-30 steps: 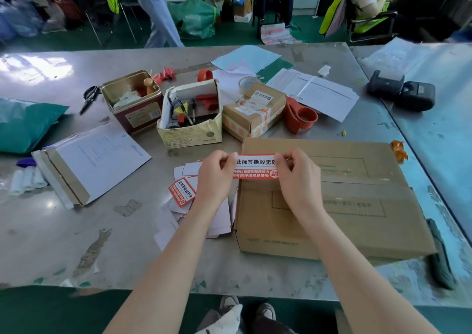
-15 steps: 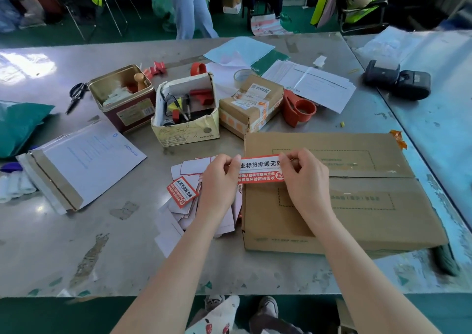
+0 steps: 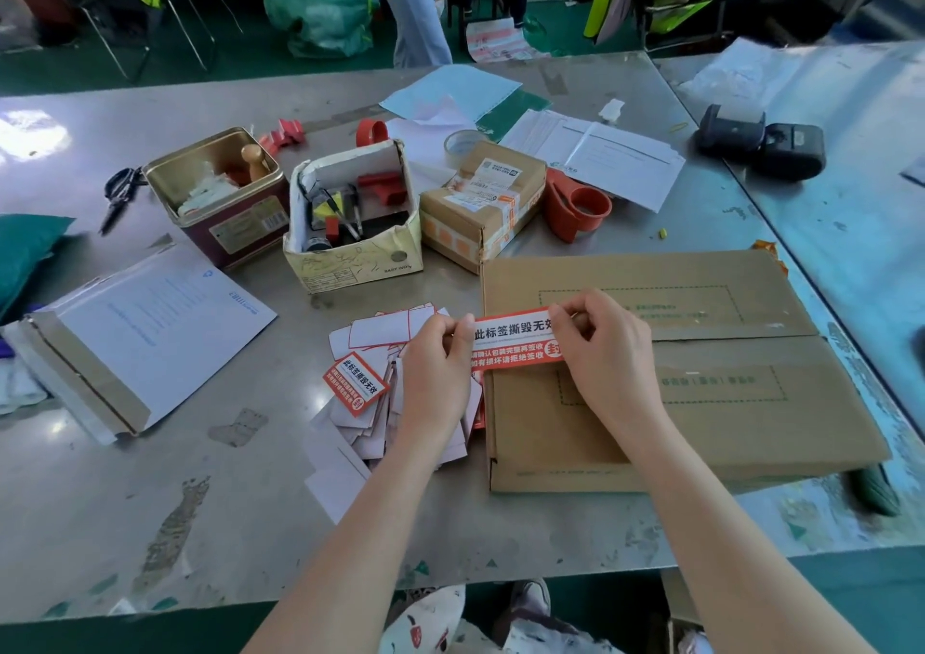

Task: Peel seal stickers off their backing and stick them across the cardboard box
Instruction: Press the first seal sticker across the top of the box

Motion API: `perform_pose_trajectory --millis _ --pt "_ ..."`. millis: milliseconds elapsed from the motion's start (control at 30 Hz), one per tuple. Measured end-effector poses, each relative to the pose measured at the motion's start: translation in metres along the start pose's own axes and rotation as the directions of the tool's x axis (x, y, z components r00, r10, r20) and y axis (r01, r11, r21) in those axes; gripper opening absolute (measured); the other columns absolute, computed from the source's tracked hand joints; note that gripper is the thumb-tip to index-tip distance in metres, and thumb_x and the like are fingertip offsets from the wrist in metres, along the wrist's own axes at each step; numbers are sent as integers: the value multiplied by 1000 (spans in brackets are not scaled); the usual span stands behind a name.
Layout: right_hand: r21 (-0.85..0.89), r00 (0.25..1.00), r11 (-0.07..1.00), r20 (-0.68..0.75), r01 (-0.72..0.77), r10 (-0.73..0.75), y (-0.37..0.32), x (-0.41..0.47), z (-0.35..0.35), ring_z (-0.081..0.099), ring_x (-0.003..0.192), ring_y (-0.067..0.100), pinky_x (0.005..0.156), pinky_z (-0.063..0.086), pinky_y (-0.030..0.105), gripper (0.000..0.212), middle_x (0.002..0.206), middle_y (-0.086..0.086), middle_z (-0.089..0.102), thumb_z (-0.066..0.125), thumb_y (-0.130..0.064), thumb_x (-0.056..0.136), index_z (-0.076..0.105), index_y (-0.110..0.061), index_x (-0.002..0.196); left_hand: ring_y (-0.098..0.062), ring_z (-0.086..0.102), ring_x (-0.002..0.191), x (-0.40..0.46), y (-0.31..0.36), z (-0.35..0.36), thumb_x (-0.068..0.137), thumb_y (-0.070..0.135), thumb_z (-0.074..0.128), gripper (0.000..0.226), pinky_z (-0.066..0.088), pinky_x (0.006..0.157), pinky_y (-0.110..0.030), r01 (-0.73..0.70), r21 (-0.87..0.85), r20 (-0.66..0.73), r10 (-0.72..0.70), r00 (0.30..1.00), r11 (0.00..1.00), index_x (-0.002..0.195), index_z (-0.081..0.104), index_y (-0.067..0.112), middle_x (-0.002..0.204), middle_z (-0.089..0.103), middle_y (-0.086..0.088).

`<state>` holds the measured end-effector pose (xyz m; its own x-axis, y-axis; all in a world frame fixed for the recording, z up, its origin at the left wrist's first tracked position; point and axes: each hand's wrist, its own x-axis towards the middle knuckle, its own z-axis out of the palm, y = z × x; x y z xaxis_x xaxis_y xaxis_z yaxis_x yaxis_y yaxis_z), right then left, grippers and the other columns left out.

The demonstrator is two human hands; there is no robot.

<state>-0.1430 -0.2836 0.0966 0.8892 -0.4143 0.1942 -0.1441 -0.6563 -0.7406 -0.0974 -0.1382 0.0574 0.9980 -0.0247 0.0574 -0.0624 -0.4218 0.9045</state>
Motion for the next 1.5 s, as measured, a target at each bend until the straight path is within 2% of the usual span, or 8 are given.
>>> perform_pose_trajectory --millis 233,400,500,600,867,1067,1367,1500 --pt "-15 1000 1000 9 -21 21 -2 -1 1 50 65 16 59 34 24 16 65 -4 56 56 -23 90 60 -11 80 -8 47 65 1 -3 2 95 33 47 34 36 56 -15 26 -40 23 -25 999 999 81 57 3 70 53 4" --pt "-27 1000 999 0 -21 21 -1 -1 1 48 61 10 57 35 15 16 64 -5 55 56 -23 90 61 -11 80 -5 48 65 -2 -3 8 96 31 45 31 37 54 -11 127 -111 48 -122 991 986 80 55 7 71 55 4" --pt "-25 1000 999 -8 -20 20 -2 -1 1 49 62 12 58 35 12 17 65 -2 58 56 -22 90 61 -10 80 -13 51 66 -2 -5 11 96 33 45 32 37 54 -18 148 -120 47 -143 989 982 79 55 7 72 57 -2" --pt "-19 1000 1000 -11 -20 19 -1 -1 1 52 65 18 58 34 17 17 67 3 60 57 -22 90 62 -10 80 -13 51 64 -4 -3 13 97 32 45 30 37 53 -16 152 -141 41 -147 988 978 79 52 9 70 56 1" --pt "0 999 1000 -26 -19 19 -1 0 1 46 55 9 56 34 7 18 62 4 58 57 -22 89 61 -10 77 -1 47 65 -9 4 15 99 28 39 24 36 57 -6 78 -105 81 -70 994 991 84 46 10 72 49 11" --pt "-4 999 1000 -31 -14 14 -1 0 0 48 55 7 56 35 6 18 63 2 59 57 -22 90 62 -9 78 -4 47 66 -4 -3 12 98 38 35 31 36 57 -17 132 6 184 -131 974 991 88 43 10 73 49 7" --pt "8 998 1000 -61 -9 9 -1 0 -1 46 53 5 55 35 5 15 55 -12 49 59 -22 88 63 -16 76 -9 47 75 8 11 7 99 26 36 18 36 62 -18 -2 -14 162 5 987 1000 91 45 14 80 48 7" --pt "-4 997 1000 -81 2 -2 0 -1 0 46 52 4 56 34 5 15 54 -13 49 60 -23 87 66 -14 77 -15 53 88 10 16 8 97 27 43 13 41 68 -15 -72 -3 172 71 982 997 97 46 15 98 54 -5"
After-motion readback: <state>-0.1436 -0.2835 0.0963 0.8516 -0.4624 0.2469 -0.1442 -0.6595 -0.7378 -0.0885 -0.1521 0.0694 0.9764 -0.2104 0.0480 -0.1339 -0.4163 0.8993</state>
